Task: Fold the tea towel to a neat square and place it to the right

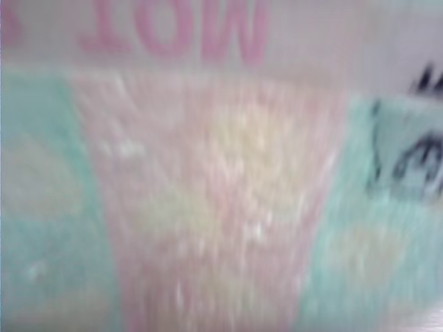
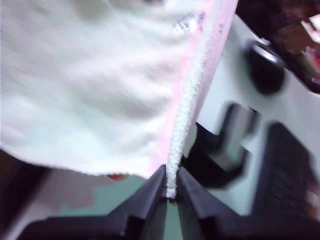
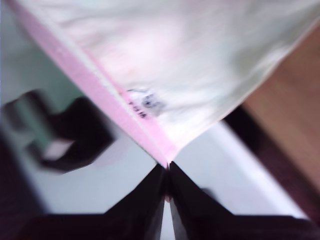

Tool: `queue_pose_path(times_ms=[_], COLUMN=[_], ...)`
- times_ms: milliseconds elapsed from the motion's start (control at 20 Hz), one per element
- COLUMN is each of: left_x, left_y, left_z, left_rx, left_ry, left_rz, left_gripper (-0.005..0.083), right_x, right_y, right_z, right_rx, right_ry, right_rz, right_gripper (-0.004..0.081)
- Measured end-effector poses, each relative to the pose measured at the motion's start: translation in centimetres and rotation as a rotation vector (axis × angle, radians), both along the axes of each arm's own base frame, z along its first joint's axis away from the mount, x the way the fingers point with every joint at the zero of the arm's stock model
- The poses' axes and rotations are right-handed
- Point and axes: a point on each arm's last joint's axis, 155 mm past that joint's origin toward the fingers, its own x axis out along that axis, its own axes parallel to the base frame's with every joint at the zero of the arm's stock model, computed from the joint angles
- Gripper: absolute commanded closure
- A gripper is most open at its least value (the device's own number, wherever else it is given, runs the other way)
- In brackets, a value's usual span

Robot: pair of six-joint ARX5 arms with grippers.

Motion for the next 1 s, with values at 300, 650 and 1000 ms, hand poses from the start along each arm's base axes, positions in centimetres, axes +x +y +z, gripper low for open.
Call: queue_pose_path(times_ms=[300,650,1000], left_x=[4.8,9.5,14.9], left_y=[0.7,-0.6,0.4], left_z=[-0.7,-2.4,-5.6], left_rx=[0.086,0.183,0.346], left_ry=[-0.197,-0.297,-0.387], left_rz=[0.136,0.220,0.232], left_gripper=[0.0794,0.0794,0.0794], right_x=[5.3,11.2,16.8], right_y=[1.2,1.1,2.3], right_z=[-1.7,-3.3,-5.0], right_rx=[-0.095,-0.138,-0.129], right_ry=[-0.140,-0.228,-0.307], right_rz=[0.005,-0.031,-0.036], right_gripper=[0.0782,0.0782,0.0782])
